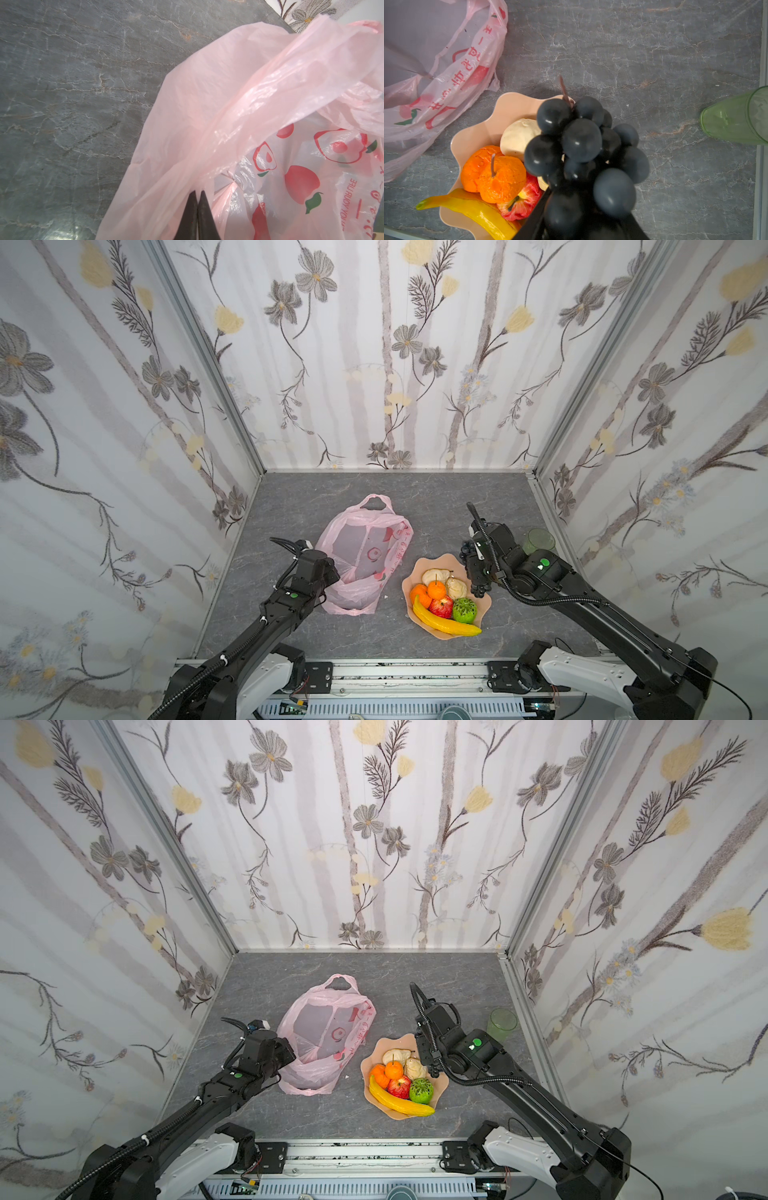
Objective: Take the fake fruits out of the plastic bag
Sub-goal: 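Carry the grapes with the right gripper over the peach bowl and lower them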
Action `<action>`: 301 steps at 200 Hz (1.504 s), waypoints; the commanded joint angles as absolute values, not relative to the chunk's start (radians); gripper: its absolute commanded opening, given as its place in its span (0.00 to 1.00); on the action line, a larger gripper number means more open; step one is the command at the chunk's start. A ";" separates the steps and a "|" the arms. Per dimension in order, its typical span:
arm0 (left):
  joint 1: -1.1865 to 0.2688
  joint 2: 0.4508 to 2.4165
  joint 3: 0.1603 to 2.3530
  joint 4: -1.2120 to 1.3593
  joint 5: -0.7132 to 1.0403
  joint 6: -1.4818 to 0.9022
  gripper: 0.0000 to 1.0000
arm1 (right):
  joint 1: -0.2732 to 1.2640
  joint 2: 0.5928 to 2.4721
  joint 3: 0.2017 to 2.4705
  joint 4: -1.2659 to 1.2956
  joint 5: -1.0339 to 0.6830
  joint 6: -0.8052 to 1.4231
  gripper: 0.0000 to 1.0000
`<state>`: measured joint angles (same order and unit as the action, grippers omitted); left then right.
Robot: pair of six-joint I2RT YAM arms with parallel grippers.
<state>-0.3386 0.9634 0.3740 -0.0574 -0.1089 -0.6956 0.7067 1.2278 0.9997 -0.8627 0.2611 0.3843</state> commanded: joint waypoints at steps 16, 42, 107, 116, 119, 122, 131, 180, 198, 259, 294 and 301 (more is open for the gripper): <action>-0.339 0.944 0.364 -0.050 -0.109 -0.697 0.00 | 0.706 1.277 0.999 -0.858 0.293 0.403 0.40; -0.337 0.940 0.362 -0.050 -0.109 -0.697 0.00 | 0.706 1.327 1.006 -0.856 0.303 0.404 0.41; -0.336 0.934 0.361 -0.051 -0.105 -0.695 0.00 | 0.710 1.457 1.037 -0.848 0.317 0.301 0.43; -0.337 0.937 0.363 -0.051 -0.104 -0.697 0.00 | 0.710 1.462 1.036 -0.833 0.305 0.279 0.43; -0.336 0.937 0.362 -0.051 -0.103 -0.697 0.00 | 0.710 1.464 1.035 -0.828 0.300 0.270 0.43; -0.336 0.937 0.363 -0.051 -0.101 -0.698 0.00 | 0.710 1.467 1.035 -0.824 0.292 0.262 0.43; -0.336 0.939 0.368 -0.051 -0.096 -0.700 0.00 | 0.711 1.477 1.038 -0.817 0.289 0.243 0.43; -0.336 0.943 0.379 -0.051 -0.092 -0.699 0.00 | 0.710 1.531 1.037 -0.773 0.272 0.167 0.45; -0.336 0.947 0.379 -0.052 -0.091 -0.701 0.00 | 0.710 1.535 1.036 -0.752 0.258 0.145 0.46; -0.336 0.945 0.377 -0.051 -0.090 -0.699 0.00 | 0.710 1.574 1.031 -0.703 0.215 0.105 0.48; -0.337 0.947 0.379 -0.053 -0.086 -0.698 0.00 | 0.710 1.588 1.029 -0.688 0.208 0.103 0.53; -0.336 0.947 0.379 -0.051 -0.086 -0.698 0.00 | 0.711 1.587 1.029 -0.687 0.210 0.103 0.55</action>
